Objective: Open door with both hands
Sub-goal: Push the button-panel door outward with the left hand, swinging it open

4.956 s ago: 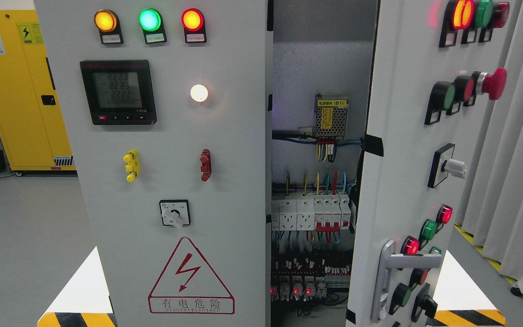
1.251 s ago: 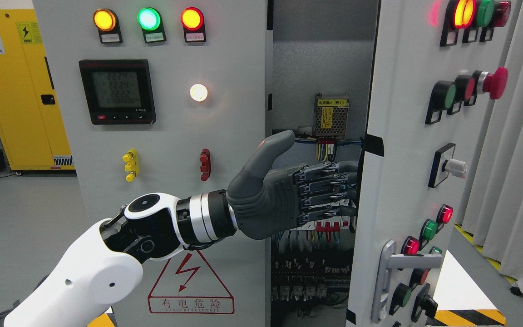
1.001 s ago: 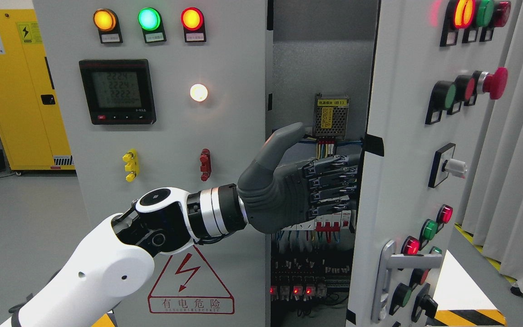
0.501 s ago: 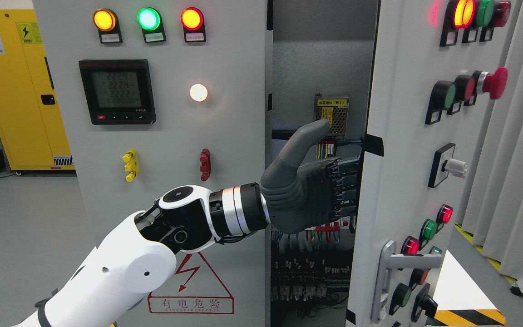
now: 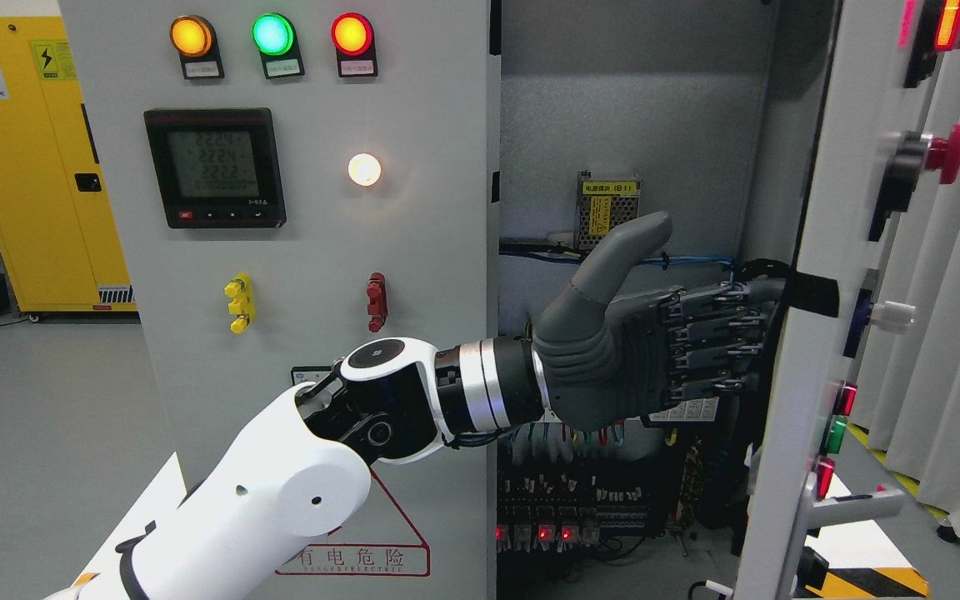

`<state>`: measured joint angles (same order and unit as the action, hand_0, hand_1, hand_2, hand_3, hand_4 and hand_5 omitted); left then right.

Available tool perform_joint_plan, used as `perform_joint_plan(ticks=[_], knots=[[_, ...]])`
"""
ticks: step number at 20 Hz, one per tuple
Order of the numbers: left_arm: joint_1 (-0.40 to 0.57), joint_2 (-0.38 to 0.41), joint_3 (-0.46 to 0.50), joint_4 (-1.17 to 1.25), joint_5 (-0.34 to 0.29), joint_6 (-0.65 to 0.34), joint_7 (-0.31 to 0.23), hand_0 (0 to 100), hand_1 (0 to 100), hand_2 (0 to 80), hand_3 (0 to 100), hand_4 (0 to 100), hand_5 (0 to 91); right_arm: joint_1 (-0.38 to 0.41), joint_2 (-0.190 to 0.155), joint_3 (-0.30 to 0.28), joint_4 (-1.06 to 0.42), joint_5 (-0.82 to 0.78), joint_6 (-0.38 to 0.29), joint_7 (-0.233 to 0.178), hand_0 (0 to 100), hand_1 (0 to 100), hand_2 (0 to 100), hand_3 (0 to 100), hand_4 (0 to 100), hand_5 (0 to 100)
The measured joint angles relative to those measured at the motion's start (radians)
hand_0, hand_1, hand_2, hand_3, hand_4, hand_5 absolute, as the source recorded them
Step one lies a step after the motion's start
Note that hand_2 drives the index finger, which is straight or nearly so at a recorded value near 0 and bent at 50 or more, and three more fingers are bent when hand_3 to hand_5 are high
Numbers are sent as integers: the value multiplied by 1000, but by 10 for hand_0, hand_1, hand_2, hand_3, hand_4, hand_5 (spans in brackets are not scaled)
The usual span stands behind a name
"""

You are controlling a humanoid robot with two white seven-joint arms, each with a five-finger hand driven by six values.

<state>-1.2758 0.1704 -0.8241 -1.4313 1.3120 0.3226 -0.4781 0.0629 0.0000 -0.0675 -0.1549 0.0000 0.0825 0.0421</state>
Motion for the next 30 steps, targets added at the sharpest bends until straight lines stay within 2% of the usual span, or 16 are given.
perform_joint_plan(ticks=[7, 12, 15, 25, 30], knots=[[-1, -50, -5, -24, 0, 1, 36, 0, 0, 0, 0, 0, 0, 0, 0, 0, 0, 0, 0, -2, 214, 75, 0, 0, 0, 0], [0, -75, -15, -45, 0, 2, 87, 0, 0, 0, 0, 0, 0, 0, 0, 0, 0, 0, 0, -4, 214, 75, 0, 0, 0, 0], [1, -94, -22, -55, -1, 4, 100, 0, 0, 0, 0, 0, 0, 0, 0, 0, 0, 0, 0, -1, 214, 75, 0, 0, 0, 0], [1, -139, -52, -80, -9, -13, 235, 0, 0, 0, 0, 0, 0, 0, 0, 0, 0, 0, 2, 2, 214, 75, 0, 0, 0, 0], [-2, -168, -66, -85, -31, -19, 264, 0, 0, 0, 0, 0, 0, 0, 0, 0, 0, 0, 2, 4, 214, 75, 0, 0, 0, 0]])
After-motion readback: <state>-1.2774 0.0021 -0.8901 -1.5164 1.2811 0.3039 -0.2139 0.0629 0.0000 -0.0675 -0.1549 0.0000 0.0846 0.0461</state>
